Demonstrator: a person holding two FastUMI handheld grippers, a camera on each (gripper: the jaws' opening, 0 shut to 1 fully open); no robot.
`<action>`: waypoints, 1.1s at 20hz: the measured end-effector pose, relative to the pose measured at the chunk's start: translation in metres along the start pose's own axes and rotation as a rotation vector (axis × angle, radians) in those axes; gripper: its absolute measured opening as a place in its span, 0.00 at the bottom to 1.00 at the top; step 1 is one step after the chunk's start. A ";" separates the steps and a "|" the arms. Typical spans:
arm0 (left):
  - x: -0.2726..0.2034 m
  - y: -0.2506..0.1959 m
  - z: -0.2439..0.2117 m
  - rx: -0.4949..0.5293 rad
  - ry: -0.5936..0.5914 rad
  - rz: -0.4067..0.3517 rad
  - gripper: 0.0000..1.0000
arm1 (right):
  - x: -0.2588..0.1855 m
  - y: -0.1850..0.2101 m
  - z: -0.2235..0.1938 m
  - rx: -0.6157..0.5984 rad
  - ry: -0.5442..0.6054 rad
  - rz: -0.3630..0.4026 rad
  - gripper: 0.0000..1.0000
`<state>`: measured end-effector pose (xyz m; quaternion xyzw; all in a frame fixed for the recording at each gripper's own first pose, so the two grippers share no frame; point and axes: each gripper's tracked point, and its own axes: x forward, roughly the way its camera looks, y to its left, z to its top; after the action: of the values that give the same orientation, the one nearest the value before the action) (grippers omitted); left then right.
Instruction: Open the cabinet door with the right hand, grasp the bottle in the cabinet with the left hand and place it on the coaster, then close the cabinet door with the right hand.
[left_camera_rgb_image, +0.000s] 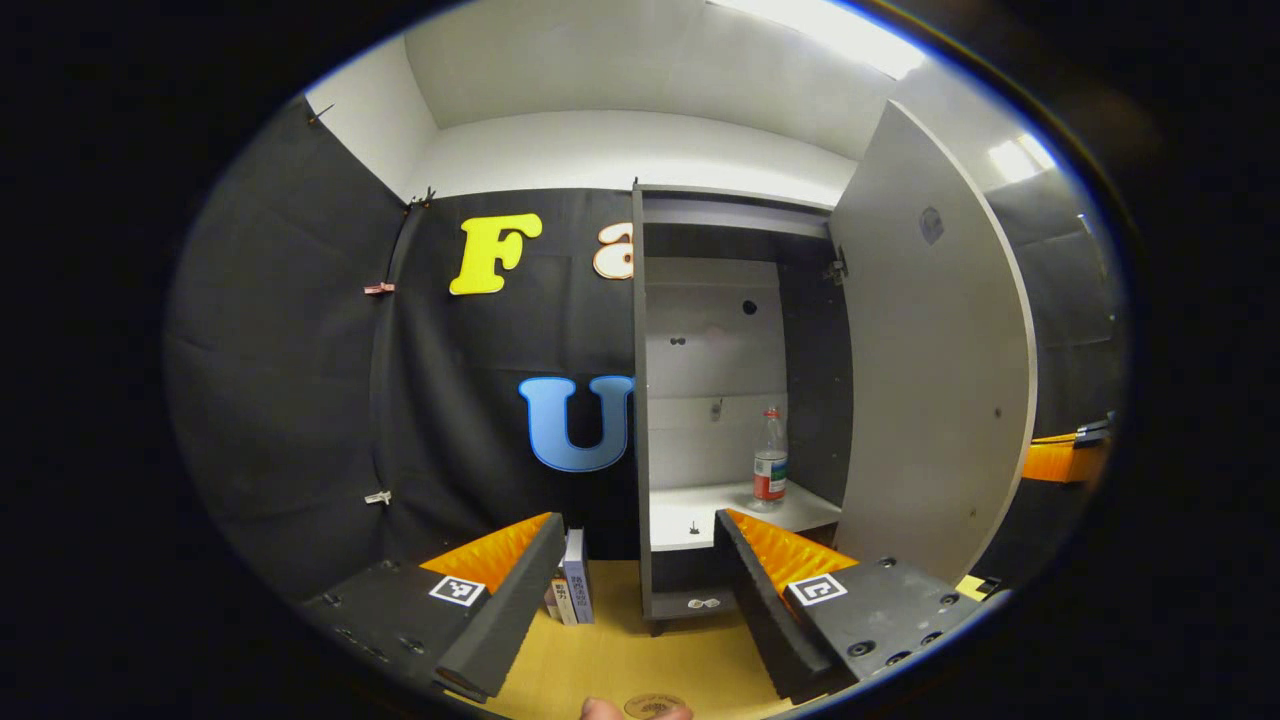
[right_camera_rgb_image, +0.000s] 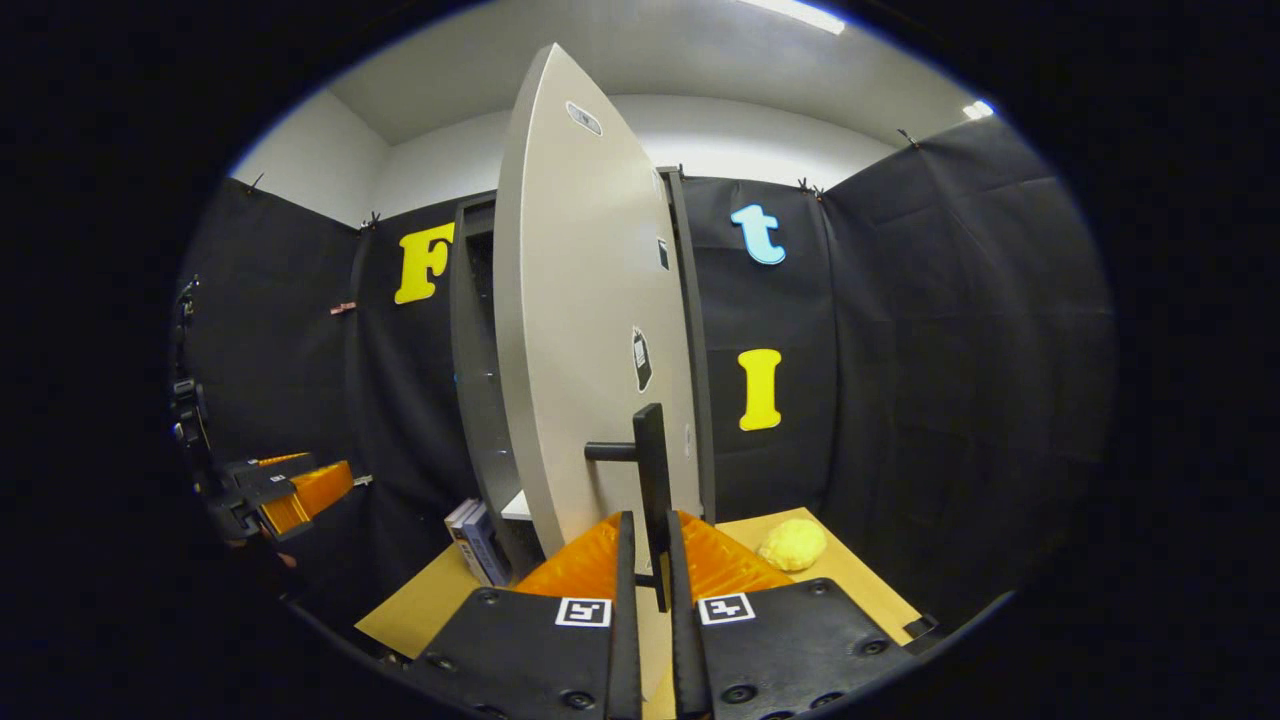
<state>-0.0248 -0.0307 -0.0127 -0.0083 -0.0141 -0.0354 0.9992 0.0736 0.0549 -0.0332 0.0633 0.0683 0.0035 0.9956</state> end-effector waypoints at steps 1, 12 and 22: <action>0.002 -0.004 0.000 0.000 0.000 -0.006 0.94 | 0.000 -0.006 0.000 0.000 0.000 -0.015 0.17; 0.032 -0.047 -0.003 -0.012 0.018 -0.068 0.94 | -0.001 -0.034 0.002 -0.011 0.000 -0.073 0.16; 0.083 -0.117 0.011 0.010 0.002 -0.152 0.92 | -0.005 -0.045 0.003 0.019 -0.011 -0.099 0.16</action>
<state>0.0489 -0.1533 0.0021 -0.0021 -0.0140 -0.1110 0.9937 0.0690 0.0100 -0.0350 0.0691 0.0660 -0.0466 0.9943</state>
